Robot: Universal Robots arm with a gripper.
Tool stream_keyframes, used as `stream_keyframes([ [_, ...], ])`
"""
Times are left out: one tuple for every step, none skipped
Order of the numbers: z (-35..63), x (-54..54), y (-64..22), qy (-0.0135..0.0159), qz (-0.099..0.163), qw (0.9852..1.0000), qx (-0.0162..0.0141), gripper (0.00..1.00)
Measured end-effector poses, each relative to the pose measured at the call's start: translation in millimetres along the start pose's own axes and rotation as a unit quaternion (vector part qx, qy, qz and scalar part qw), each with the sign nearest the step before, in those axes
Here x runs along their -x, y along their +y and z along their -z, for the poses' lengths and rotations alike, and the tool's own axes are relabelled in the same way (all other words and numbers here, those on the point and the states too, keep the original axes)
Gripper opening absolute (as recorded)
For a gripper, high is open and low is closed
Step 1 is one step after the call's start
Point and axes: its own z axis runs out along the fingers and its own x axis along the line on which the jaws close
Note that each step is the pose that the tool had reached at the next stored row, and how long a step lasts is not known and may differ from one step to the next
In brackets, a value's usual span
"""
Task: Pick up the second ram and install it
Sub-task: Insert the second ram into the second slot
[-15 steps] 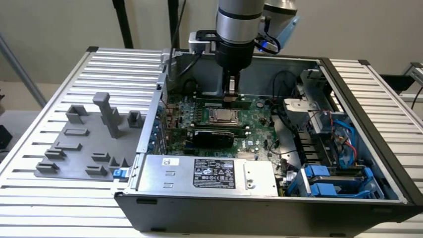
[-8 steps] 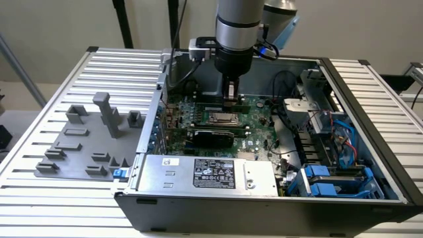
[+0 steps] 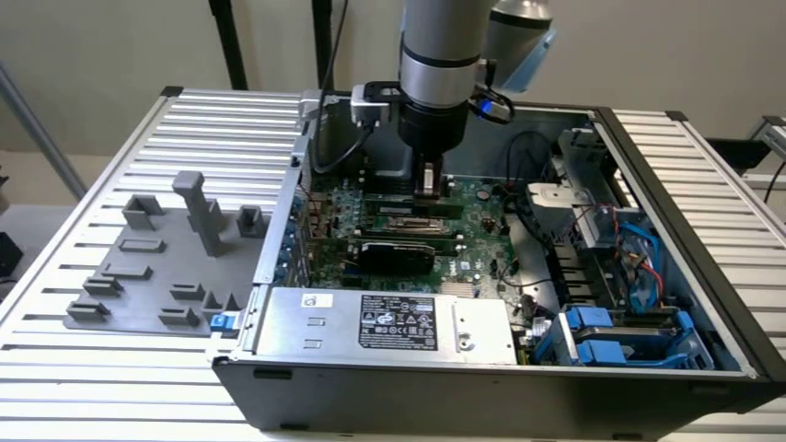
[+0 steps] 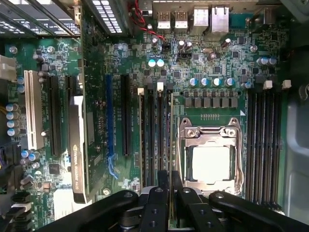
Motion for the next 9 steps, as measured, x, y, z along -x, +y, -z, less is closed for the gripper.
stream_keyframes([
  [-1.9,-0.1,0.0,0.0,0.0,1.0,0.0,0.14],
  [-3.7,-0.2,0.0,-0.0001,0.0,1.0,0.0,0.14],
  [-5.5,-0.3,0.0,-0.0001,0.0,1.0,0.0,0.14],
  [-7.3,-0.5,0.1,-0.0001,0.0,1.0,0.0,0.14],
  [-9.1,-0.6,0.1,0.0,0.0,1.0,0.0,0.14],
  [-11.0,-0.8,0.2,-0.0001,0.0,1.0,-0.0001,0.14],
  [-12.8,-0.9,0.3,-0.0001,0.0,1.0,0.0,0.14],
  [-14.6,-1.1,0.6,-0.0001,0.0,1.0,-0.0001,0.14],
  [-16.3,-1.3,1.1,-0.0001,0.0,1.0,0.0,0.14],
])
